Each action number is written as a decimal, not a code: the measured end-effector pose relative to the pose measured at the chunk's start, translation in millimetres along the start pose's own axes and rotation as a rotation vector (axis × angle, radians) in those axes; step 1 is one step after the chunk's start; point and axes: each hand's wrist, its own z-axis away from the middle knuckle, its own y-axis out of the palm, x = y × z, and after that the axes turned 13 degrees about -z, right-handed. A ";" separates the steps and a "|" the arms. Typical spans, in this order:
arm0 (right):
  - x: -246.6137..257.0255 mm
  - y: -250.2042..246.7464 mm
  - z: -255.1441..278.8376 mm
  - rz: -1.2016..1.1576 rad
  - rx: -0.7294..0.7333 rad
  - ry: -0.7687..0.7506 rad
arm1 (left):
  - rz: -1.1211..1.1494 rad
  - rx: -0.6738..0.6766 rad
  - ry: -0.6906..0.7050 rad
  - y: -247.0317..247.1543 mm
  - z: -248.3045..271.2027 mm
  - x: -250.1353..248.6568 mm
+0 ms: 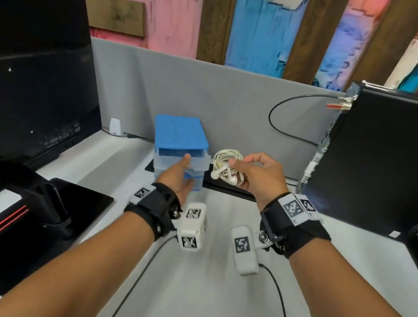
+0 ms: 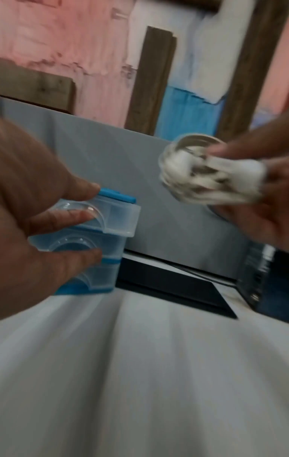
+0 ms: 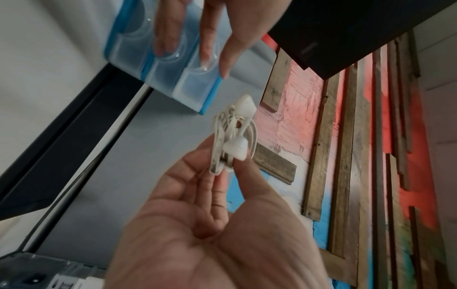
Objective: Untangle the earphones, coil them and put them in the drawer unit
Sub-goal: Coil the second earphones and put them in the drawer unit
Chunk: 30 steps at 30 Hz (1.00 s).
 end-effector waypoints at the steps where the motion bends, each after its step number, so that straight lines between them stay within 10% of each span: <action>1: 2.5 1.5 0.4 -0.001 0.009 -0.001 | 0.034 0.021 -0.010 2.0 5.5 9.8; 10: 11.9 45.5 -15.1 0.204 0.127 0.032 | 0.072 0.170 -0.051 -9.9 41.6 52.1; 19: -2.5 82.0 -21.2 1.221 0.351 -0.170 | -0.041 0.159 -0.040 -14.8 49.8 58.9; 30: -17.0 84.3 -14.1 1.308 0.347 -0.434 | -0.078 0.094 -0.043 -16.4 50.4 52.3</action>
